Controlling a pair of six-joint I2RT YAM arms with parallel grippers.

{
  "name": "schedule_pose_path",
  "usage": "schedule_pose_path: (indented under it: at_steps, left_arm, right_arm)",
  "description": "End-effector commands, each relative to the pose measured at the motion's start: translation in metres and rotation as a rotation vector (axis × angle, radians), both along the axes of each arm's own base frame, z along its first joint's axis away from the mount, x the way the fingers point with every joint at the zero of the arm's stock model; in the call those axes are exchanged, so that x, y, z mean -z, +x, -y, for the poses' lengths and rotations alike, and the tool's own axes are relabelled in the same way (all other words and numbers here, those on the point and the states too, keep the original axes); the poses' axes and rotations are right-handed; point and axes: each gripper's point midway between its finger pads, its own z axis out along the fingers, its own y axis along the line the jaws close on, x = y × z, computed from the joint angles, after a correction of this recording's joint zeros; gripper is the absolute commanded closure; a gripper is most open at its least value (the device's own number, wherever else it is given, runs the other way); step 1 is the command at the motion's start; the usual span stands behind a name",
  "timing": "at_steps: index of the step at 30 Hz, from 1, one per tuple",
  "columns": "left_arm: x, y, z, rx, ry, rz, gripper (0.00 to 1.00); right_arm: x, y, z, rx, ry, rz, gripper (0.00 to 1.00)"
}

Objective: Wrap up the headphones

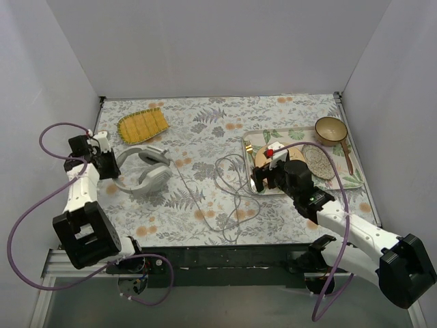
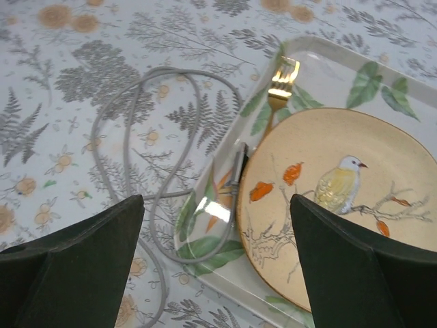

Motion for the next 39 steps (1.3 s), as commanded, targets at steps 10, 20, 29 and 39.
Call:
schedule_pose_path:
  at_steps: [10, 20, 29, 39]
  left_arm:
    - [-0.245, 0.040, 0.049, 0.105, -0.161, 0.589, 1.00]
    - [-0.340, 0.033, 0.056, 0.127, -0.119, 0.773, 1.00]
    - [-0.365, 0.032, 0.061, 0.139, -0.135, 0.820, 1.00]
    - [-0.395, 0.026, 0.066, 0.151, -0.138, 0.878, 1.00]
  right_arm:
    - [-0.100, -0.066, -0.111, -0.672, 0.147, 0.352, 0.01]
    - [-0.076, -0.097, -0.172, -0.916, 0.108, 0.360, 0.01]
    - [-0.050, -0.097, -0.209, -0.920, 0.138, 0.255, 0.01]
    - [-0.027, -0.081, -0.266, -0.881, 0.172, 0.152, 0.05]
